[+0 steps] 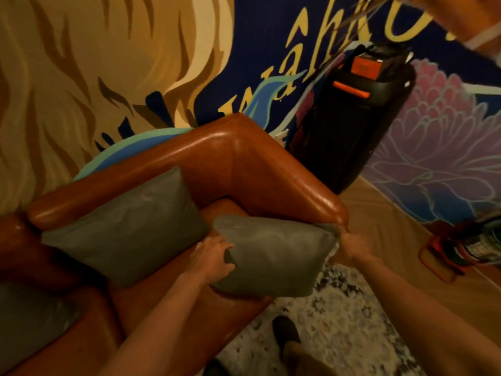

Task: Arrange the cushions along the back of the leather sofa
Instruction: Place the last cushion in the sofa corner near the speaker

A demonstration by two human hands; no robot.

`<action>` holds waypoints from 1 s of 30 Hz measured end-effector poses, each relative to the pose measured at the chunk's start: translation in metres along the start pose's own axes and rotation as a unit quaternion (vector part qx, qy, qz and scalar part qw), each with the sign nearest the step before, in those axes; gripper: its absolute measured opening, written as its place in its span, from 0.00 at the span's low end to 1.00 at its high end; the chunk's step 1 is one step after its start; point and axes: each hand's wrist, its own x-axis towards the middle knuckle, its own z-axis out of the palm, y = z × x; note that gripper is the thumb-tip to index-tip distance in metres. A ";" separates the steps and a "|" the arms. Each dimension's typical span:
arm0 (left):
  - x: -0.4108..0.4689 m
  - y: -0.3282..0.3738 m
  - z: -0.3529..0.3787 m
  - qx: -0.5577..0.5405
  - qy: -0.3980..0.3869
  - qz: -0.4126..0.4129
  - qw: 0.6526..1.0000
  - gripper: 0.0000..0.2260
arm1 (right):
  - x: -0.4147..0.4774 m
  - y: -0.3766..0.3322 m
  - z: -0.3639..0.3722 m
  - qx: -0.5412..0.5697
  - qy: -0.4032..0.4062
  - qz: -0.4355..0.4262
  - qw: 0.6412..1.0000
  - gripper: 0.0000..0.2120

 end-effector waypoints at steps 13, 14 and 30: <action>0.084 0.155 0.043 -0.008 -0.092 -0.042 0.995 0.40 | 0.090 0.060 0.021 0.446 -0.075 0.126 0.883 0.14; 0.086 0.161 0.045 -0.003 -0.095 -0.045 0.994 0.42 | 0.095 0.058 0.023 0.436 -0.070 0.127 0.888 0.15; 0.040 0.120 -0.009 -0.138 0.260 -0.149 0.944 0.21 | 0.005 -0.121 -0.073 0.189 -0.053 -0.401 0.895 0.13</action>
